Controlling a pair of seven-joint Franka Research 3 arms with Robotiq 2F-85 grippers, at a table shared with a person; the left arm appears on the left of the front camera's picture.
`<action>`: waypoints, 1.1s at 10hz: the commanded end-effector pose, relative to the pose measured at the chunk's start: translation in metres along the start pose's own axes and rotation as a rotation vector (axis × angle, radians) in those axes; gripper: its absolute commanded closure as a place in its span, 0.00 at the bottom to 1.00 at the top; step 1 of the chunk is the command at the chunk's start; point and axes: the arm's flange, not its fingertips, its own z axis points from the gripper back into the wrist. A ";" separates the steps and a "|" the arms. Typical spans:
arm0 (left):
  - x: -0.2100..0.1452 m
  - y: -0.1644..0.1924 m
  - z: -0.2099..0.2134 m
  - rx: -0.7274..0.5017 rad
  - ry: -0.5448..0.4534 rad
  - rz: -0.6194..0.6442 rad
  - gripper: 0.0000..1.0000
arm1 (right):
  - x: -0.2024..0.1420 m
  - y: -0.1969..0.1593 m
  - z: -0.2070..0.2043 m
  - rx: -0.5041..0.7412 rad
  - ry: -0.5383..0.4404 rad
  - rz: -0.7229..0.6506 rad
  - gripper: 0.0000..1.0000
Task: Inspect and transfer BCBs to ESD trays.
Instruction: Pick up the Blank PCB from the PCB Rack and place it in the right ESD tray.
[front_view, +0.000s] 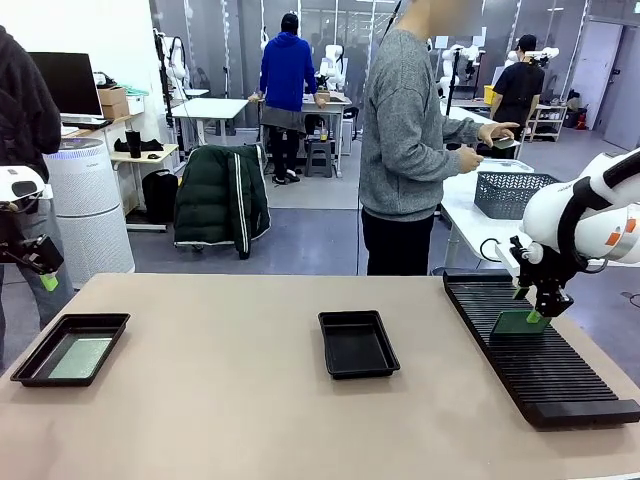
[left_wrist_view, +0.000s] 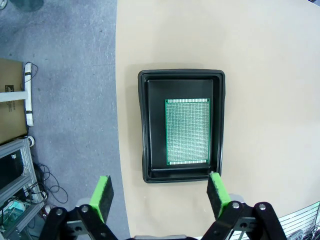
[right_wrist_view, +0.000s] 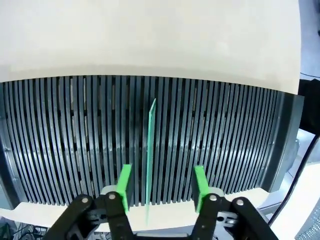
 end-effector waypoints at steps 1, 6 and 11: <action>-0.001 0.001 -0.004 0.004 -0.012 0.002 0.00 | -0.008 -0.003 -0.003 0.012 -0.028 0.002 0.61; -0.001 0.001 -0.004 0.004 -0.012 0.002 0.00 | -0.008 -0.006 -0.006 0.012 -0.037 -0.001 0.64; -0.001 0.001 -0.004 0.004 -0.012 0.002 0.00 | -0.006 -0.009 -0.005 0.028 -0.022 -0.014 1.00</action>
